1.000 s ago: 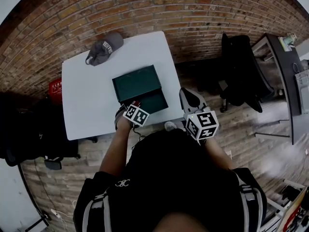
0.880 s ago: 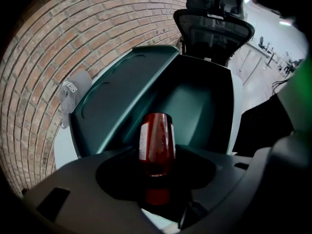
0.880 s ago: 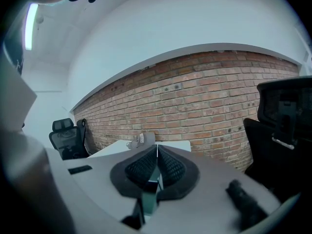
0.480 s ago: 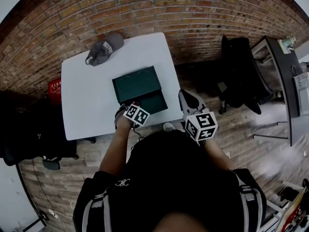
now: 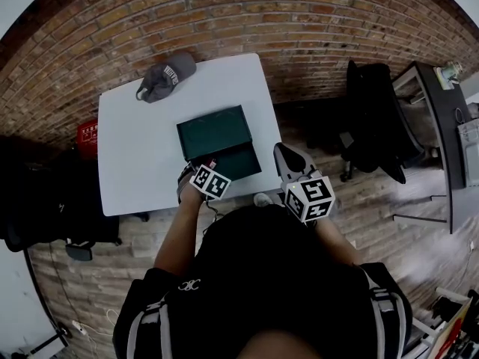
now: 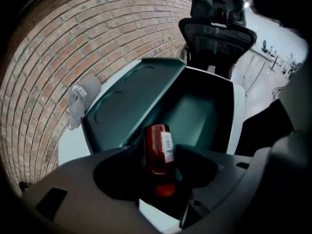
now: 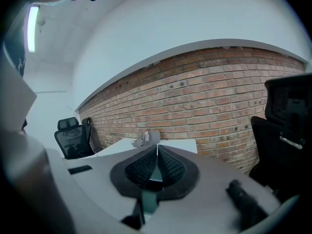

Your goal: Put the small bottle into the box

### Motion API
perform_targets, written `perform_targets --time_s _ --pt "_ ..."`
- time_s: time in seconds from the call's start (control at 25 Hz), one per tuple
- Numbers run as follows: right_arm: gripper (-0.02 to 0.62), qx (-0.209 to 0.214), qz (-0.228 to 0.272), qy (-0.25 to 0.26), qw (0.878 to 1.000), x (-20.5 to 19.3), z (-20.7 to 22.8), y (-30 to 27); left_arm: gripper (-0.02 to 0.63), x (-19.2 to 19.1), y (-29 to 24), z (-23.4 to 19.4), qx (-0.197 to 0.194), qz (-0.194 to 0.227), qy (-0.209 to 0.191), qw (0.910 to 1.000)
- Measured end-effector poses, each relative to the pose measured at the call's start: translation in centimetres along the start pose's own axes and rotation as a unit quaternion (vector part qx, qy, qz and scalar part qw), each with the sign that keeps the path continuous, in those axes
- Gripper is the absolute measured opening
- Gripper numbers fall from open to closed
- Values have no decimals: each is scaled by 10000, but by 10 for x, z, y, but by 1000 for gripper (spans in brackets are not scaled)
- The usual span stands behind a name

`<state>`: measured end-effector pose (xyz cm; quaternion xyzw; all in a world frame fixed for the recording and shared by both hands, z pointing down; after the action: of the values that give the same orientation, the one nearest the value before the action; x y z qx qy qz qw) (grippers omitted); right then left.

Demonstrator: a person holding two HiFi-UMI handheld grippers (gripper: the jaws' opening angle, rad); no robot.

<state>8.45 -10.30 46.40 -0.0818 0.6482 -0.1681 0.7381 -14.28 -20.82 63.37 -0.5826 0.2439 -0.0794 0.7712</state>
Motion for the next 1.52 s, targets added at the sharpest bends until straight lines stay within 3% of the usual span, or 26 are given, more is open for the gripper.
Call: perform_targets --time_s 0.2,0.32,0.48,0.68,0.84,1.04,1.24,1.32,1.44,1.52 --pt "31 198 -6 28 9998 0 -3 -6 231 3 19 -8 -10 687 778 9946" --pt "31 356 -12 82 9993 3 -8 -11 176 -1 33 -18 56 1106 1381 9842" --pt "31 573 -25 151 9982 6 -16 -19 90 -7 54 -25 121 1654 1852 9686" --pt "31 889 12 205 9958 8 -31 -29 45 -26 82 -26 81 2198 2766 9355" --pt "29 1134 112 192 9933 11 -44 -37 35 -40 109 -31 170 2636 3274 9072" --pt "29 1245 282 316 9913 18 -57 -46 32 -50 148 -37 541 3051 3469 8853" --pt "29 1483 433 350 9874 22 -75 -50 28 -56 193 -35 1403 3570 3003 8733" --pt "29 1536 542 427 9857 24 -82 -51 28 -59 206 -35 1602 3802 2977 8609" --pt "29 1526 714 514 9844 28 -87 -51 28 -64 222 -36 1623 4109 3274 8352" --pt "29 1474 821 529 9842 31 -87 -50 28 -67 230 -35 1716 4177 3312 8285"
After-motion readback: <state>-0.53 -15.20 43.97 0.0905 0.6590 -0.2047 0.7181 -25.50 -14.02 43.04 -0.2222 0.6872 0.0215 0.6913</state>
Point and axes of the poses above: the fingertips, and each gripper's own axes: y backward along the fingers, z to its right, x out of its top, the point moved 9 cm from there along y, backward along the fingers, and after that the axes turned 4 degrees about -x, right-handed, at the moved point
